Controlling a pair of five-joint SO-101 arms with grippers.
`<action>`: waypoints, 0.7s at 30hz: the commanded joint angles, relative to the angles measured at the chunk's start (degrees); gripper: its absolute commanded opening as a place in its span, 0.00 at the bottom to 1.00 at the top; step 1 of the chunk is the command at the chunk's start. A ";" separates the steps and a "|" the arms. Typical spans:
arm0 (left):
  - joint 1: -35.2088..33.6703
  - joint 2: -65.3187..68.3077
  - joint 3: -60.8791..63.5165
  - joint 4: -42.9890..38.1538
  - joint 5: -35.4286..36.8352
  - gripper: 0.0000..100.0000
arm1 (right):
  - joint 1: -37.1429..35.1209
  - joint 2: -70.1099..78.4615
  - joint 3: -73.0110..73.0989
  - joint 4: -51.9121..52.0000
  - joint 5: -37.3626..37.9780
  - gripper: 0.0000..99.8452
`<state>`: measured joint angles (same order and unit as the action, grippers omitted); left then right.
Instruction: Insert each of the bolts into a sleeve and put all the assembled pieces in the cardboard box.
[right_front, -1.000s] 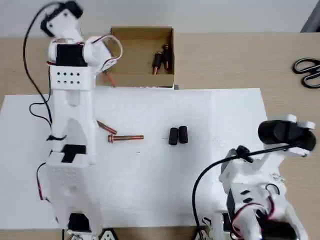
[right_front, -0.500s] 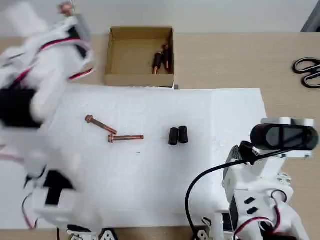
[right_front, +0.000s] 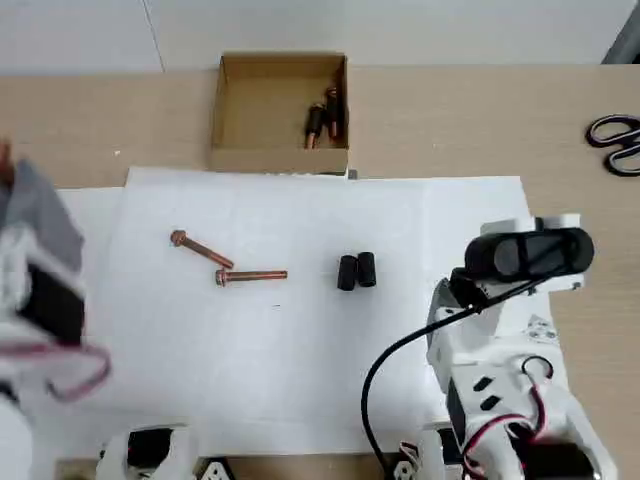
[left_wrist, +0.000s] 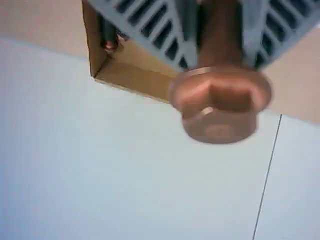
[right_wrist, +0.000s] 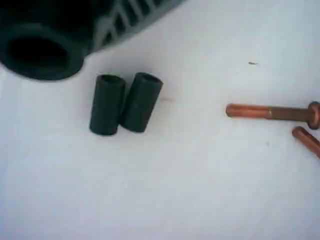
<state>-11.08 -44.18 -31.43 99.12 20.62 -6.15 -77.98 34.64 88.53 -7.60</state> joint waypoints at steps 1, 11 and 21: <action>-0.09 -8.00 11.91 -3.78 2.55 0.01 | -0.66 0.13 2.90 -1.71 0.44 0.00; 0.26 -32.79 52.79 -26.73 6.24 0.01 | -4.79 -9.98 18.73 -9.54 2.11 0.00; 14.86 -46.42 72.31 -36.92 13.10 0.01 | -20.09 -26.24 33.49 -15.87 2.20 0.00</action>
<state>1.05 -89.54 39.25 64.92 31.78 -23.91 -102.59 67.08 74.20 -6.11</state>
